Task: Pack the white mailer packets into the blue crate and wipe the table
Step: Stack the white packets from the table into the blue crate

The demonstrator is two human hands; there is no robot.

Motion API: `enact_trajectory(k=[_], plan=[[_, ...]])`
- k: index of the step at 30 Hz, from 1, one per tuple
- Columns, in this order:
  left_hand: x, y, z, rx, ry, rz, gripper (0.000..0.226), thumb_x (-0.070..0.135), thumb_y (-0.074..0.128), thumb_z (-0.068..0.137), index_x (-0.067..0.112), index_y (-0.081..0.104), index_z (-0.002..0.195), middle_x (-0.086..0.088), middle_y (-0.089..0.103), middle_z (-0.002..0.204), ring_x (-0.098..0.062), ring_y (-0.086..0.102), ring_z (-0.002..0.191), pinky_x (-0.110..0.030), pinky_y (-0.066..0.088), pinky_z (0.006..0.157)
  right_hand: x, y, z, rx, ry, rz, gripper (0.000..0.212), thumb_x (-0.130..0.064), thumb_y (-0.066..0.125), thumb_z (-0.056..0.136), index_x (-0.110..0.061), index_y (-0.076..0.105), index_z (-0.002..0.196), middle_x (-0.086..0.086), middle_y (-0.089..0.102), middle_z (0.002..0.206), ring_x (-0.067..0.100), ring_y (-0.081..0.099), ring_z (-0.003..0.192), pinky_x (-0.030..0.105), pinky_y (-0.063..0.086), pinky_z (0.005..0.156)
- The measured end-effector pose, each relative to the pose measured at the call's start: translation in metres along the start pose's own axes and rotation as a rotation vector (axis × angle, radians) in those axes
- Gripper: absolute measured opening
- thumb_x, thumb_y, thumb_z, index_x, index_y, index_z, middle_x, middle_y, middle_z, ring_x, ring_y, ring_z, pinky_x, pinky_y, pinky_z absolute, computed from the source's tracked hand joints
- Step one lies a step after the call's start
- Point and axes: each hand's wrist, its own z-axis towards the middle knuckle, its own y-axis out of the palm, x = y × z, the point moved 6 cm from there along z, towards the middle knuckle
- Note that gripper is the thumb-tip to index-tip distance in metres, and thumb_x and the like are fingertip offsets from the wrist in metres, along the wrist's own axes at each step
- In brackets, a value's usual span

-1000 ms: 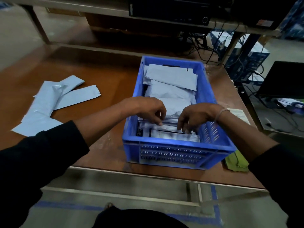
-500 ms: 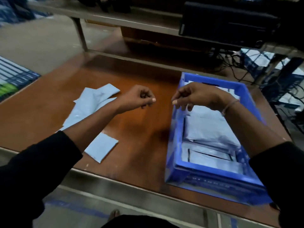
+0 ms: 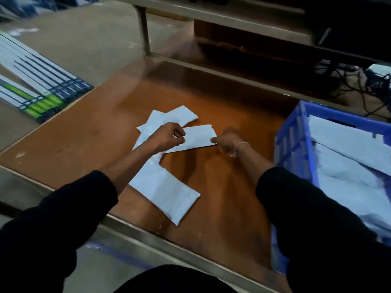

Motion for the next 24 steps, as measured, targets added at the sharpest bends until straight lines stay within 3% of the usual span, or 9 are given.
enact_trajectory(k=[2,6,8,10,12,15,16,19,24], plan=[[-0.010,-0.002,0.005,-0.003,0.003,0.001,0.021,0.022,0.074,0.091,0.016,0.071,0.111,0.000,0.072,0.104,-0.016,0.071,0.090,-0.025,0.056,0.064,0.000,0.011,0.012,0.119,0.041,0.089,0.048,-0.042,0.075,0.083,-0.005,0.062,0.110,0.010,0.064,0.114,0.031,0.065,0.092,0.025,0.049,0.054],[-0.024,-0.007,0.017,-0.007,0.016,0.007,0.021,0.020,0.074,0.090,0.017,0.072,0.111,0.003,0.071,0.105,-0.013,0.069,0.091,-0.019,0.051,0.065,-0.007,0.027,0.027,0.265,0.088,-0.066,0.088,-0.055,0.079,0.074,-0.008,0.043,0.140,0.013,0.046,0.145,0.035,0.052,0.128,0.040,0.050,0.095],[-0.028,-0.010,0.023,-0.001,0.024,0.003,0.021,0.020,0.074,0.091,0.017,0.072,0.111,0.003,0.070,0.104,-0.012,0.068,0.088,-0.016,0.049,0.064,-0.010,0.035,0.033,0.280,0.101,-0.011,0.083,-0.042,0.085,0.072,-0.006,0.046,0.137,0.015,0.049,0.141,0.035,0.055,0.122,0.040,0.053,0.092],[-0.031,-0.014,0.029,0.016,0.043,0.002,0.021,0.020,0.074,0.091,0.017,0.072,0.111,0.003,0.069,0.104,-0.011,0.067,0.087,-0.014,0.047,0.063,-0.011,0.039,0.040,0.224,0.135,0.108,0.061,-0.023,0.083,0.077,-0.002,0.055,0.127,0.016,0.059,0.127,0.031,0.064,0.099,0.026,0.058,0.062],[-0.033,-0.019,0.036,0.031,0.058,0.001,0.021,0.020,0.074,0.091,0.017,0.072,0.111,0.003,0.070,0.106,-0.012,0.068,0.090,-0.016,0.052,0.068,-0.011,0.037,0.051,0.171,0.133,0.228,0.034,-0.011,0.072,0.085,0.002,0.064,0.115,0.016,0.064,0.110,0.024,0.058,0.075,0.015,0.042,0.036],[-0.033,-0.024,0.050,0.036,0.065,-0.027,0.026,0.022,0.076,0.090,0.016,0.071,0.115,-0.001,0.071,0.112,-0.015,0.069,0.098,-0.029,0.061,0.085,-0.010,0.015,0.066,0.160,0.127,0.411,0.003,-0.001,0.069,0.082,-0.002,0.066,0.082,0.016,0.067,0.100,0.022,0.059,0.070,0.022,0.052,0.048],[-0.031,-0.025,0.053,0.041,0.064,-0.046,0.030,0.024,0.078,0.089,0.016,0.069,0.117,-0.002,0.071,0.113,-0.016,0.069,0.101,-0.031,0.060,0.088,-0.011,0.005,0.069,0.137,0.109,0.456,0.012,0.003,0.065,0.084,-0.005,0.061,0.077,0.016,0.064,0.096,0.020,0.057,0.067,0.025,0.050,0.051],[-0.023,-0.022,0.064,0.042,0.049,-0.151,0.049,0.034,0.081,0.086,0.017,0.062,0.128,-0.001,0.068,0.123,-0.015,0.065,0.110,-0.029,0.056,0.094,-0.030,-0.031,0.057,0.087,0.015,0.515,0.019,0.002,0.055,0.094,-0.014,0.055,0.084,0.012,0.060,0.092,0.015,0.058,0.069,0.022,0.050,0.048],[0.009,-0.005,0.075,-0.044,0.062,-0.265,0.074,0.055,0.076,0.085,0.023,0.047,0.145,0.004,0.056,0.145,-0.015,0.058,0.127,-0.030,0.052,0.098,-0.065,-0.075,0.035,0.013,-0.127,0.528,0.018,-0.001,0.058,0.094,-0.015,0.061,0.084,0.007,0.066,0.085,0.016,0.065,0.074,0.030,0.056,0.066]])
